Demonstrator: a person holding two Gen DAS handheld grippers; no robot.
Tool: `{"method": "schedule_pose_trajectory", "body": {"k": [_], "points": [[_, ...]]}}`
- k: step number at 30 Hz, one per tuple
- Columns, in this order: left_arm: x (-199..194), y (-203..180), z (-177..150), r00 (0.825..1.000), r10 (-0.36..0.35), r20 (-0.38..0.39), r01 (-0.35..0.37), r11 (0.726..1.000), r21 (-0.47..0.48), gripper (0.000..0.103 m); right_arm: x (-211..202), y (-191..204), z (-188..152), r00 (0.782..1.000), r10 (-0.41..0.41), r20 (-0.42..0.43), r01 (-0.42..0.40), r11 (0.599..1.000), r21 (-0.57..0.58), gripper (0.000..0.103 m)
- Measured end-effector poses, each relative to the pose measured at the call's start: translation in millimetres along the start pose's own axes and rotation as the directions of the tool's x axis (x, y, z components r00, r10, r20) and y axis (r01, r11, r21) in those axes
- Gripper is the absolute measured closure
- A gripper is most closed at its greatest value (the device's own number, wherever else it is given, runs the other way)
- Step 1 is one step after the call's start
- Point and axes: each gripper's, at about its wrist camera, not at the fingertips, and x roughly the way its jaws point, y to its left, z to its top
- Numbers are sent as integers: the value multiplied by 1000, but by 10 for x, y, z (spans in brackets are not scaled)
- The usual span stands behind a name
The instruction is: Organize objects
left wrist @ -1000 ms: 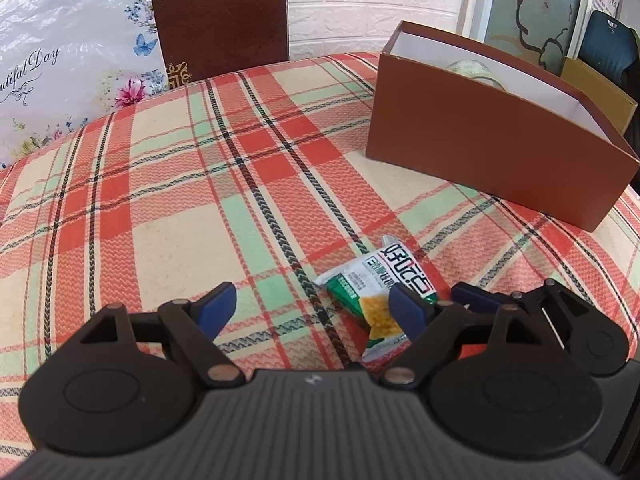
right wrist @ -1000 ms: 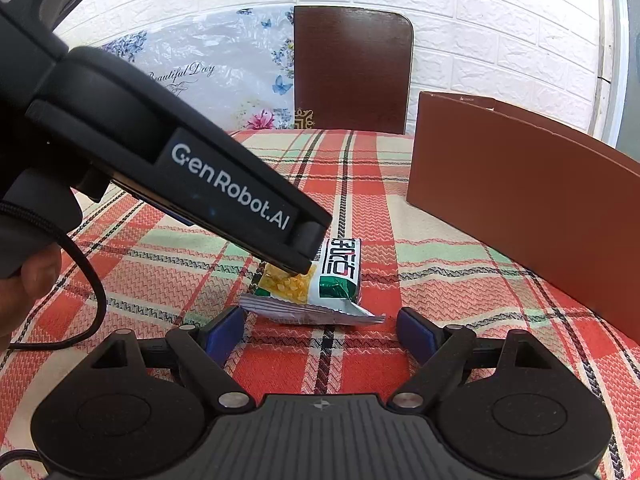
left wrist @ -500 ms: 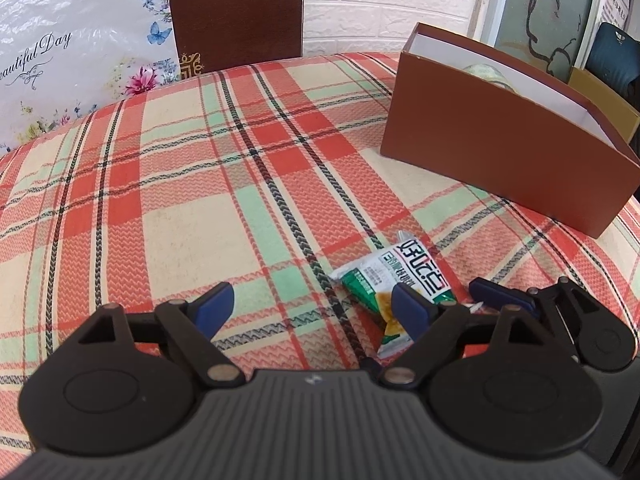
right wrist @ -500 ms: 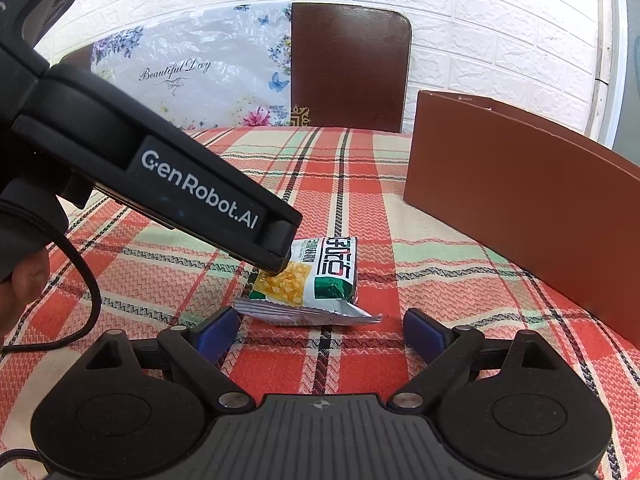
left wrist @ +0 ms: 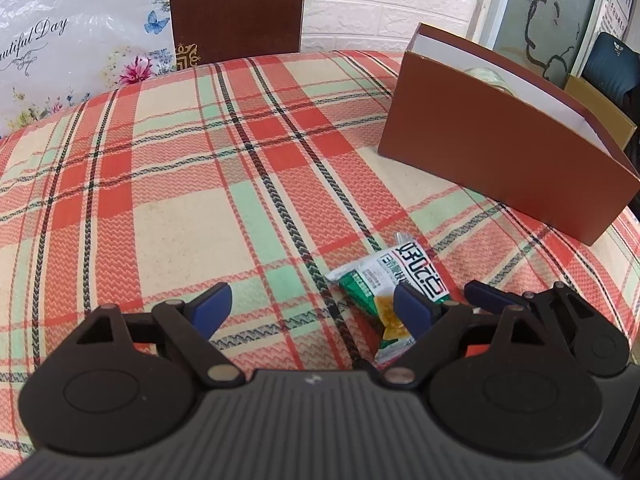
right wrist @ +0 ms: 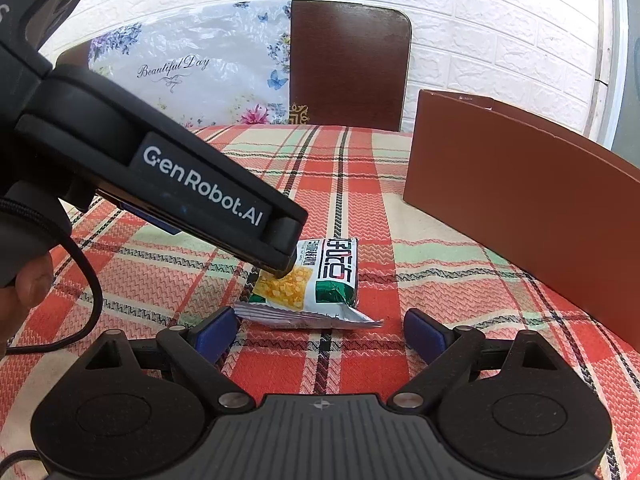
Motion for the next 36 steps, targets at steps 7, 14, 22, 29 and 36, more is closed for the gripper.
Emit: {"method": "schedule_pose_trajectory", "body": {"k": [7,14,22,29,36], "points": [[39,40,25,1000,-23,-13,23,1000,-20,12,62,34,53,1000,-7,0,7,1000,29,23],[72,153,36,994,-104,-34,101,992,-80,17,58,80,79,999,-14,41,13,999,33,56],[91,188,51,975,-220,-41,211,965,-158,57,48,40,65,999,12,50,-14,999,43,57],[51,-15,109,970,-237,-51,232,968,-96,69,32,6,61,997,26,66,-33,995,97,57],[-176,-406,474,967,-255,14,254,966,47,70,-190,-232,211,981,-52,189,28,991,130,57]]}}
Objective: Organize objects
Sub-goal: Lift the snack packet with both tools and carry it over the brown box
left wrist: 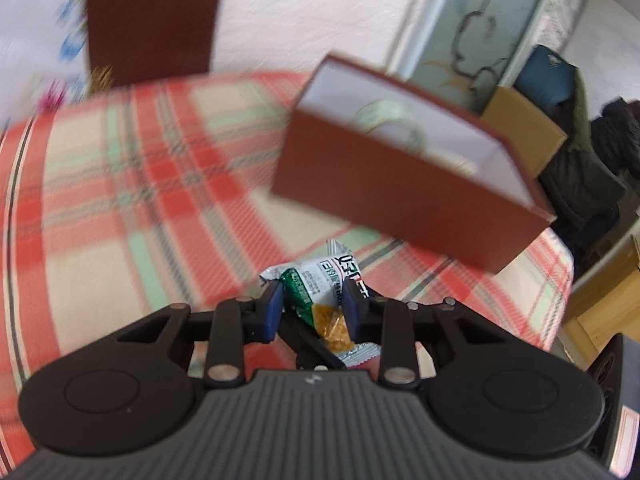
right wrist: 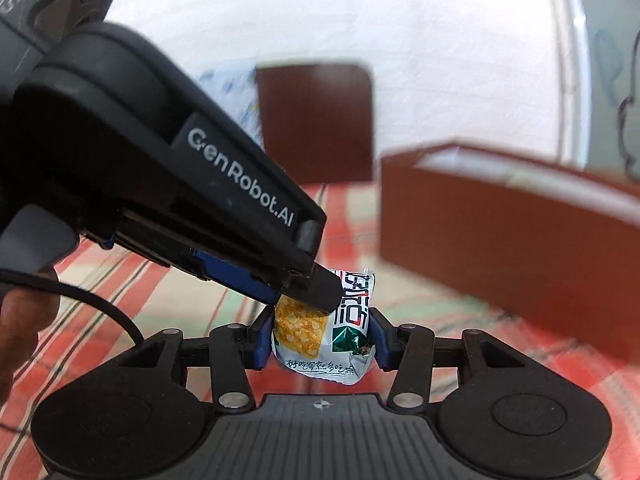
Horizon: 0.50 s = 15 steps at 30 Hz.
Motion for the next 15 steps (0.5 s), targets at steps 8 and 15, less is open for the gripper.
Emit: {"method": "schedule_pose_trajectory", "body": {"k": [8,15], "points": [[163,-722,628,997,-50,58,37,978,203,70,-128,-587,390,978,-146,152,145,989,20,57],[475,-1279,999,991,-93,98,60,953,296,70,-159,-1228,649,940,-258,224,246,966,77,57]]}}
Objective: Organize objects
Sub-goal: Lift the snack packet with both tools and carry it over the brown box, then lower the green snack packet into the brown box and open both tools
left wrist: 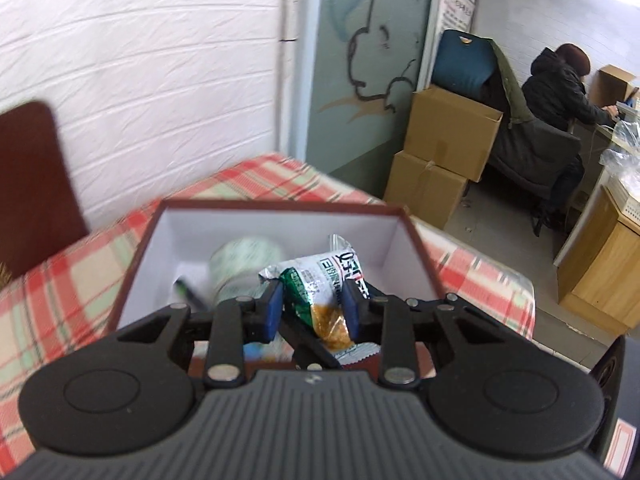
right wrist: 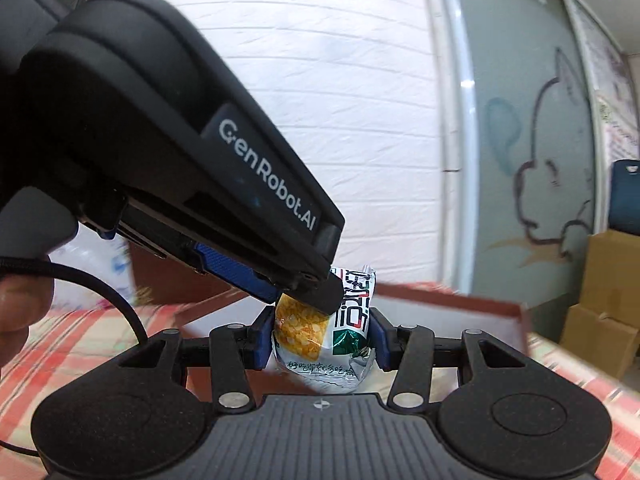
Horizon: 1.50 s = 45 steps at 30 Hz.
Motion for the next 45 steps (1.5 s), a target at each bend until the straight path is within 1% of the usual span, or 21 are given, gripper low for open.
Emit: {"method": "schedule_pose_trajectory", "body": {"k": [4,7,9,11,12,14,15,19,24,30,31,32,34,35,37,38,39,40,41,43,45], "points": [[233,-74,112,1000,-15,-18,15,1000,1,70,188,-257,29,999,-38,-13,38,999,10,57],[398,-140,169,999,-4,-37,5,1000,25,69,339,-403,16,998,-58,-40,59,998,26,56],[543,-162,184,997,49,-52,-46,997,55,67,485,-461,-2,995,-65,-73,67,997,25,53],[674,-159,182,988,135,-78,-129,988,83,67,541,-523,-37,991,-95,-95,97,995,22,46],[694,-124,162,985,149,-91,-142,987,76,66,571,-546,-54,990,-95,-106,98,995,30,47],[660,-38,128,988,120,-95,-115,992,49,63,558,-579,-95,991,-81,-110,87,995,54,47],[640,-11,113,988,124,-95,-120,992,45,60,532,-575,-120,991,-80,-104,86,995,57,47],[547,39,77,984,154,-91,-151,988,44,60,409,-466,-202,994,-85,-68,89,995,53,47],[377,125,42,983,167,-73,-166,986,18,58,252,-339,-279,994,-109,-23,110,992,58,45],[129,201,-102,985,164,-61,-165,986,-19,54,70,-250,-311,993,-113,-39,115,992,59,44],[109,210,-126,984,164,-65,-166,986,-26,54,78,-269,-290,992,-116,-51,118,992,50,44],[90,220,-151,984,165,-71,-167,985,-32,54,41,-165,-202,991,-114,-74,117,992,44,44],[47,242,-191,983,167,-78,-171,984,-50,54,283,-262,-155,986,-59,-155,72,994,77,43],[17,251,-212,983,166,-77,-171,984,-58,54,343,-273,-102,980,-33,-195,55,993,109,40],[-53,257,-242,983,174,-64,-179,981,-69,52,604,-330,-83,963,-2,-270,42,989,145,39],[-95,262,-252,981,186,-52,-190,979,-72,50,725,-352,-89,956,32,-292,19,985,170,33],[-138,268,-256,980,194,-40,-196,978,-77,49,811,-354,-78,948,67,-311,-7,982,191,34],[-182,280,-257,980,197,-33,-199,977,-81,48,835,-319,-69,947,75,-312,-16,982,189,35],[-221,290,-258,979,201,-28,-203,976,-84,48,799,-258,-50,954,63,-294,-15,986,164,35],[-281,311,-273,976,217,-23,-218,972,-84,47,602,-132,18,974,46,-222,-21,994,111,35],[-321,321,-291,973,228,-28,-229,969,-92,47,372,-45,93,985,21,-173,-8,997,75,35]]}}
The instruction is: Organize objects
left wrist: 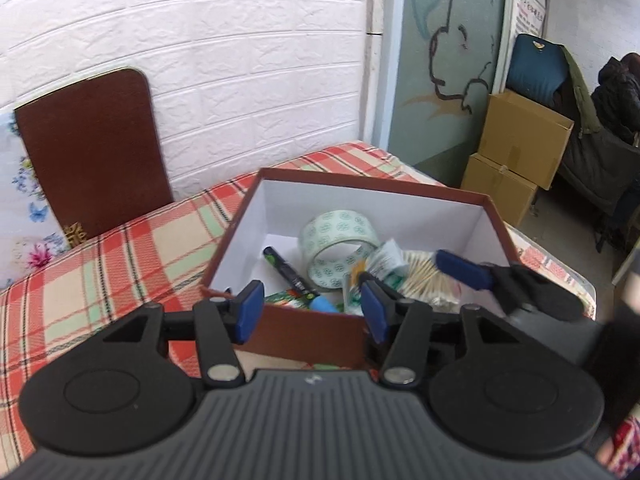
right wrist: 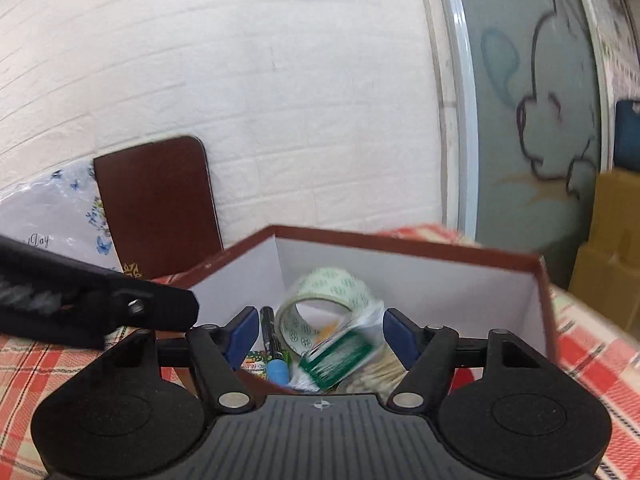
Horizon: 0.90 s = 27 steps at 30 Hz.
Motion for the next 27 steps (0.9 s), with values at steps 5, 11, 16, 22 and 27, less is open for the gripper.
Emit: {"method": "schedule_pose_trajectory", "body": {"k": [5,11,16,22,27], "points": [[-94,21,-80,1000,6,2,-6,1000,1,47,-377,23,-116,999,-37,41,36,999,12,35],[-241,18,-214,1000,28,9,-28,999,19,47,-671,-98,-150,998,-43,48,39,995,89,35],[-369,-8,-357,999,50,20,-51,998,43,46,-855,-191,-140,997,-43,64,33,990,138,34],[-515,-49,-532,998,61,28,-63,997,54,44,-1092,-187,-184,997,-35,73,22,983,181,34],[-612,-64,-687,996,79,28,-80,995,54,41,-1216,-164,-272,997,-28,72,15,984,179,33]]}}
